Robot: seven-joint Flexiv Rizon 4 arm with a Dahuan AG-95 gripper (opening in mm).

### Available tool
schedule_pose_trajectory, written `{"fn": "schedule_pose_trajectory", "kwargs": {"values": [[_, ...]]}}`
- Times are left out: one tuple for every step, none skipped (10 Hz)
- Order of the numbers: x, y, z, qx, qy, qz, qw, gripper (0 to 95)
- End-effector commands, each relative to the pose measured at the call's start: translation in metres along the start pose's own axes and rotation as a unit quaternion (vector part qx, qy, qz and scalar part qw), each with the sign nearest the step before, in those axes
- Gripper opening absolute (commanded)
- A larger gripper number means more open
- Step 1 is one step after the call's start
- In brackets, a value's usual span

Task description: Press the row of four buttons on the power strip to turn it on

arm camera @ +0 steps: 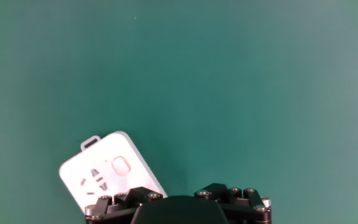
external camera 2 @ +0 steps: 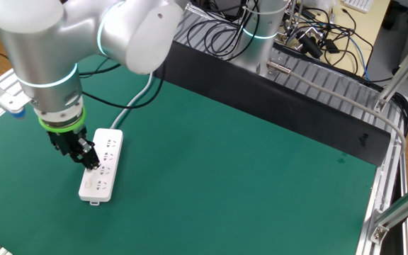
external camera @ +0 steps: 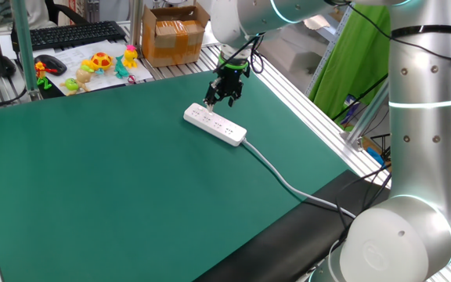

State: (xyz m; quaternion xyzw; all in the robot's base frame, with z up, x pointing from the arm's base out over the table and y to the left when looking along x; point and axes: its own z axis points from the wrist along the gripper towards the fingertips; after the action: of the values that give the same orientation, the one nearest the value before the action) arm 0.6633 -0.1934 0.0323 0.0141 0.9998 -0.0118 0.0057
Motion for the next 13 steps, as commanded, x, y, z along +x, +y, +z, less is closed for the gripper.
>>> {"fn": "schedule_pose_trajectory", "kwargs": {"values": [[-0.0004,-0.0011,0.0003,0.0,0.0,-0.003,1.0,76.0],[0.0004,-0.001,0.0008,-0.001,0.0,-0.003,1.0,76.0],[0.0015,-0.0008,0.0016,0.0,0.0,-0.002,1.0,76.0],[0.0027,-0.0008,0.0025,-0.001,-0.001,-0.002,1.0,76.0],[0.0044,-0.0005,0.0037,0.0,-0.001,-0.003,1.0,76.0],[0.0068,-0.0001,0.0062,0.0,-0.002,-0.003,1.0,76.0],[0.0067,0.0,0.0073,0.0,-0.001,-0.005,1.0,76.0],[0.0061,-0.0002,0.0086,0.0,-0.001,-0.007,1.0,76.0],[0.0056,-0.0011,0.009,-0.001,-0.001,-0.016,0.9999,76.0],[0.0051,-0.0012,0.0089,-0.002,-0.001,-0.023,0.9997,76.0],[0.0047,-0.0012,0.0088,-0.002,0.0,-0.025,0.9997,76.0],[0.004,-0.0012,0.0091,-0.001,0.0,-0.031,0.9995,76.0],[0.0033,-0.0013,0.0095,0.0,0.0,-0.036,0.9994,76.0]]}}
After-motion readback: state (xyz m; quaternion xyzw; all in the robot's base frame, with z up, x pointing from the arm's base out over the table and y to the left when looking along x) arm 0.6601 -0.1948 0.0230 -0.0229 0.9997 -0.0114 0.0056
